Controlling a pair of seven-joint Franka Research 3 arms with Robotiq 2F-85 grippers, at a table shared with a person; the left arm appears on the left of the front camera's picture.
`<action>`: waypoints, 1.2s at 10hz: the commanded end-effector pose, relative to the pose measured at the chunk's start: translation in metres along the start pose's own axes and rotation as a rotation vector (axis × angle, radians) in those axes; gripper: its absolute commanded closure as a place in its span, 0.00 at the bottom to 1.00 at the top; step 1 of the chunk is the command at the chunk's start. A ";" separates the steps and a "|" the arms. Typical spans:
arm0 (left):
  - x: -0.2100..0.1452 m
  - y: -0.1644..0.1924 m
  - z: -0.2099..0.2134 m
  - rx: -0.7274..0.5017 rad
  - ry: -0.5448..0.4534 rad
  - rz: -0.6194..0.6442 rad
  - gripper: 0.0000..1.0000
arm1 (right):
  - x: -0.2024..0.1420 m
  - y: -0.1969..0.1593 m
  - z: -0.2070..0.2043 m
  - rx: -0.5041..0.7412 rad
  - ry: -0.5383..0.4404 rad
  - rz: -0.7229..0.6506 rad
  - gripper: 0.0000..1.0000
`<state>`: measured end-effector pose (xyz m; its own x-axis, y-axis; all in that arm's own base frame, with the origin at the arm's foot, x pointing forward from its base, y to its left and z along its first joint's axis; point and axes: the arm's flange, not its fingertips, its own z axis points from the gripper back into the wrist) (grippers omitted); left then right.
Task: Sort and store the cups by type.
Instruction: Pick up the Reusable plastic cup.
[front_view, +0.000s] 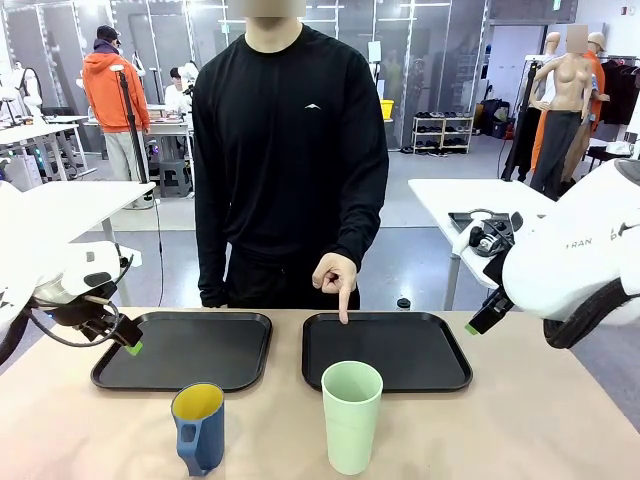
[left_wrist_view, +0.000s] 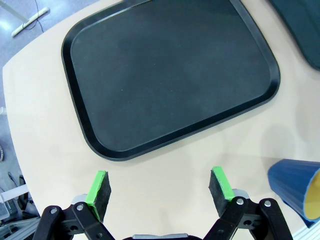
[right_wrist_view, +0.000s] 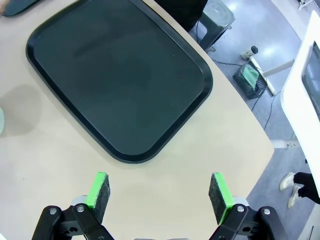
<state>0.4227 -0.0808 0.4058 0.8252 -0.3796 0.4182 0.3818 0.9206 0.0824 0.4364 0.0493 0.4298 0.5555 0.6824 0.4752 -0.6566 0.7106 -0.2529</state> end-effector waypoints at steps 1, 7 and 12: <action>-0.001 0.001 0.001 -0.003 0.005 0.002 0.00 | 0.003 0.003 0.002 -0.015 0.007 -0.025 0.00; -0.001 0.001 0.001 -0.003 0.005 0.002 0.00 | -0.063 0.017 -0.025 0.154 -0.219 0.223 0.00; -0.001 0.001 0.001 -0.003 0.005 0.002 0.00 | -0.022 0.000 -0.030 0.195 -0.243 0.292 0.00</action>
<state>0.4227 -0.0808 0.4058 0.8252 -0.3796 0.4182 0.3816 0.9206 0.0826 0.4396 0.0389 0.3816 0.2294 0.7642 0.6029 -0.8662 0.4428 -0.2316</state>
